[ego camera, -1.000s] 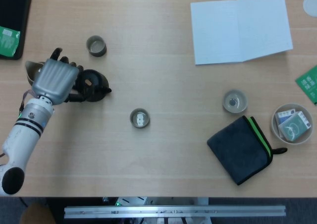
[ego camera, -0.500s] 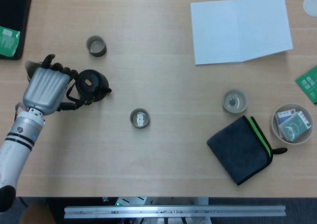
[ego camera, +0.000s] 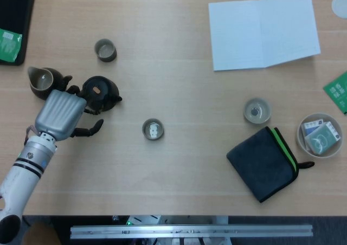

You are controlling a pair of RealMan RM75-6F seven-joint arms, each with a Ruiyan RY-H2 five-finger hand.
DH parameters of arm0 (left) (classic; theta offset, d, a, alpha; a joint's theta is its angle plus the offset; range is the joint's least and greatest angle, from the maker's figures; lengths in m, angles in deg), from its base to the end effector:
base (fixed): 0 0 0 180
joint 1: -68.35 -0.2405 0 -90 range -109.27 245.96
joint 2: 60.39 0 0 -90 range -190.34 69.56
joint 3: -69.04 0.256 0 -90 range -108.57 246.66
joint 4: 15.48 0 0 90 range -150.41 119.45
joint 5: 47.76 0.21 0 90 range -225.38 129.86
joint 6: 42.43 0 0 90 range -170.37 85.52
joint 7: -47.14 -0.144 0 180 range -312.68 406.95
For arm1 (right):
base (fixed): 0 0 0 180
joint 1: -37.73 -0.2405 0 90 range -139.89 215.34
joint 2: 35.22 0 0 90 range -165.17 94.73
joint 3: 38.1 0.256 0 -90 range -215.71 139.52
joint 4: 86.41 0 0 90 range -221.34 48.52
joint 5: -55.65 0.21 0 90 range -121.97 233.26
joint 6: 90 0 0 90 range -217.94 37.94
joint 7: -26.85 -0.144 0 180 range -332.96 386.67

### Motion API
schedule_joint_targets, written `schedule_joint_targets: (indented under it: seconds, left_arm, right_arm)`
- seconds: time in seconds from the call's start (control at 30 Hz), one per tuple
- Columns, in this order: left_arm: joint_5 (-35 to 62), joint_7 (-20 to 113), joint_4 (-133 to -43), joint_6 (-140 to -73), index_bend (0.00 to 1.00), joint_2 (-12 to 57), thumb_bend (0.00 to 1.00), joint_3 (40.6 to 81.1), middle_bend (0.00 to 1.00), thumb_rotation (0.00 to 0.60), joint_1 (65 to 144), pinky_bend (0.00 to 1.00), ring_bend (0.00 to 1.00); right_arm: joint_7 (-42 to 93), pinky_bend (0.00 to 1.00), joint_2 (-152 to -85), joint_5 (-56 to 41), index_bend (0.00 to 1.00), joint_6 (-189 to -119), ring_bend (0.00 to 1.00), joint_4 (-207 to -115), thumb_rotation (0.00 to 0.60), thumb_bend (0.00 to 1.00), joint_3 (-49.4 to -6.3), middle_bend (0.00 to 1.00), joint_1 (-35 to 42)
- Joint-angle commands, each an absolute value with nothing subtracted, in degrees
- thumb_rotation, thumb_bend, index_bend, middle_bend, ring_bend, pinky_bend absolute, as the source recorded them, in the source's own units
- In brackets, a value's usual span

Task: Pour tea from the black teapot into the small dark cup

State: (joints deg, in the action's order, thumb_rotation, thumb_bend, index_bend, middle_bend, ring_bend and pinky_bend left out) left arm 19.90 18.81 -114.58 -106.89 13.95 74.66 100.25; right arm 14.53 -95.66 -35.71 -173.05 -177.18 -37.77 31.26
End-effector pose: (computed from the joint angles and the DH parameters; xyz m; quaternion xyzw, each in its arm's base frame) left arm -0.2308 0.2527 0.0349 -0.7813 -0.3497 -0.2451 0.4551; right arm -0.3105 -0.1803 0.1666 0.6151 -0.4217 0.4183 0.5185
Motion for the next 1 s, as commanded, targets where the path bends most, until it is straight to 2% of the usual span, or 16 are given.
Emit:
schedule_joint_targets:
  seconds: [0.03, 1.0]
  left_arm:
    - [20.2, 18.6, -114.2, -106.8, 0.35, 14.6, 0.32, 74.5, 0.38, 0.197, 99.8, 0.10, 0.26]
    - [21.3, 18.5, -109.7, -104.6, 0.35, 18.4, 0.32, 72.9, 0.38, 0.201, 97.6, 0.10, 0.26]
  right_arm:
    - [14.5, 0.18, -95.6, -35.7, 0.32, -173.1, 0.25, -177.2, 0.600, 0.01, -37.8, 0.37, 31.2]
    - [14.9, 0.18, -95.6, -35.5, 0.32, -172.8, 0.25, -177.3, 0.600, 0.01, -37.8, 0.37, 31.3]
